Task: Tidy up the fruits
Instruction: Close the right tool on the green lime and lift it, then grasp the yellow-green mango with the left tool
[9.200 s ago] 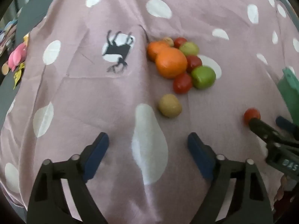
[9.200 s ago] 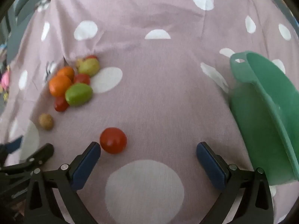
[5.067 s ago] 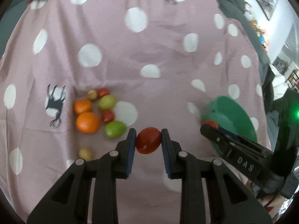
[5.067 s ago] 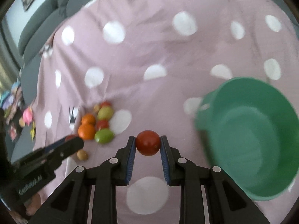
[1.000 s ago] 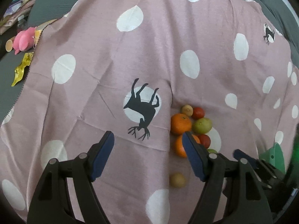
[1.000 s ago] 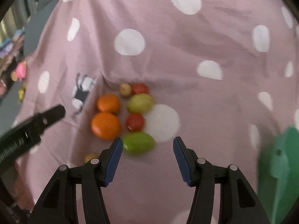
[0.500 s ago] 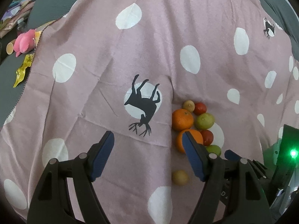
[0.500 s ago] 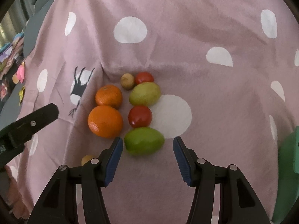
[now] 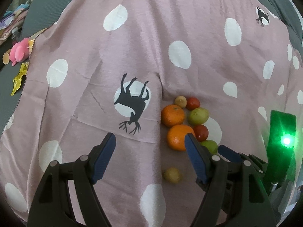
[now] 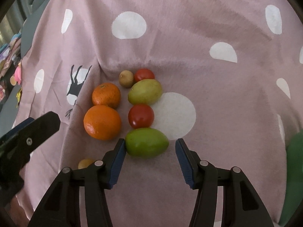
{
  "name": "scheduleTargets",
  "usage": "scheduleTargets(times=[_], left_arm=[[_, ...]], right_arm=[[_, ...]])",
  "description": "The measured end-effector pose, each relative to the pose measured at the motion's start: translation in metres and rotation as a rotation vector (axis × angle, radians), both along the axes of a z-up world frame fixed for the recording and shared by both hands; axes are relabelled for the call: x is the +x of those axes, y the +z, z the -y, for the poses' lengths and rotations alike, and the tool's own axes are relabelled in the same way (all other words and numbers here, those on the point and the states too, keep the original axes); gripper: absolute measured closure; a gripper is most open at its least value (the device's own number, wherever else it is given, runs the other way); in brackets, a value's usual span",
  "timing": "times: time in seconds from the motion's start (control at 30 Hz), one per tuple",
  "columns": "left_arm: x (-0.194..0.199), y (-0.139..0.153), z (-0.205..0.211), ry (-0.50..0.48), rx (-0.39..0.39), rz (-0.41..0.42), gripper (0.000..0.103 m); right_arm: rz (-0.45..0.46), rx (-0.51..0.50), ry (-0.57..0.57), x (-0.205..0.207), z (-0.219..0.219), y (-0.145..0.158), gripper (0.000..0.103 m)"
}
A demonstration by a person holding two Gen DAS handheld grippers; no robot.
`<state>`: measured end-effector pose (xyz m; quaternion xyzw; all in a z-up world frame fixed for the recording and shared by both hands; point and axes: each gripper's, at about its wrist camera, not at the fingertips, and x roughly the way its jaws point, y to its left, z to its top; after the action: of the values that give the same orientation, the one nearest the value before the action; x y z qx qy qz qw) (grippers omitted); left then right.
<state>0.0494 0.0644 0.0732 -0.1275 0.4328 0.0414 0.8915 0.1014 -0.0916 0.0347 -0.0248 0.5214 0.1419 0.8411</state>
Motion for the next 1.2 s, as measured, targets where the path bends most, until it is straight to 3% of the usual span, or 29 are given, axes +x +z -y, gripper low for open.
scheduleTargets(times=[0.07, 0.33, 0.43, 0.5, 0.73, 1.2], left_arm=[[0.000, 0.001, 0.002, -0.009, 0.000, 0.001, 0.028], [0.003, 0.008, 0.012, -0.060, -0.049, 0.021, 0.028], [0.009, 0.013, 0.020, -0.103, -0.052, 0.039, 0.038], [0.018, 0.015, 0.028, -0.141, -0.044, 0.031, 0.039], [0.074, 0.019, 0.051, -0.213, -0.025, -0.002, 0.055], [0.119, -0.021, 0.076, -0.241, 0.048, -0.126, 0.060]], right_arm=[[-0.005, 0.012, 0.003, -0.001, -0.002, -0.001, 0.054], [-0.028, 0.043, -0.029, 0.001, 0.013, 0.000, 0.055], [-0.025, 0.074, -0.066, 0.005, 0.032, 0.007, 0.055], [-0.010, 0.102, -0.098, 0.010, 0.047, 0.015, 0.055], [0.015, 0.170, -0.222, 0.012, 0.094, 0.031, 0.055], [0.039, 0.211, -0.266, 0.008, 0.114, 0.042, 0.055]])
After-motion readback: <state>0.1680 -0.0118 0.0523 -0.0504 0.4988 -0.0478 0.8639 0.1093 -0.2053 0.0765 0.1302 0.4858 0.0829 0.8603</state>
